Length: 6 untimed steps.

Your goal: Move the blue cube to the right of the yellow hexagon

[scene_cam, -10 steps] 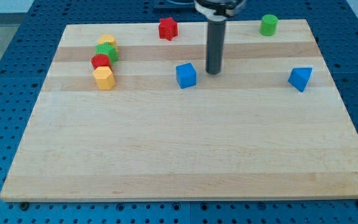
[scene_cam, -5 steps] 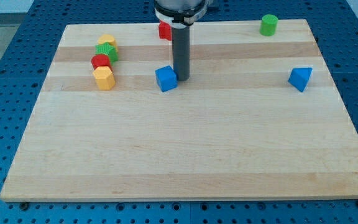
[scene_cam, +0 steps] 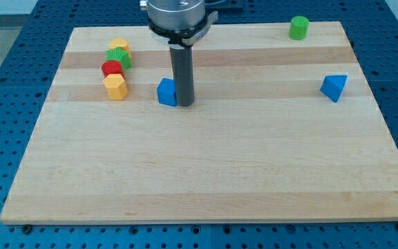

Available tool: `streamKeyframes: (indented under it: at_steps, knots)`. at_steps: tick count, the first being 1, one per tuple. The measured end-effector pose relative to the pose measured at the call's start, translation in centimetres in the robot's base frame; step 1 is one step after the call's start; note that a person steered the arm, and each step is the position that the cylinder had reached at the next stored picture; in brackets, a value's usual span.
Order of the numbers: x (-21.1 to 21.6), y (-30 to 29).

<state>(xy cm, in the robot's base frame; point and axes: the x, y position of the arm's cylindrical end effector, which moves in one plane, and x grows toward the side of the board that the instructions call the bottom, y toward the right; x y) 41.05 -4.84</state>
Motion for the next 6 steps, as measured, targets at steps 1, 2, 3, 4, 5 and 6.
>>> streamKeyframes:
  at_steps: [1,2,3,4,5,6]
  knots:
    - [0.0,-1.1]
    - [-1.4,-1.0]
    - [-3.3,-1.0]
    - [-3.7,-1.6]
    - [-3.7,-2.6]
    - [-3.0,-2.6]
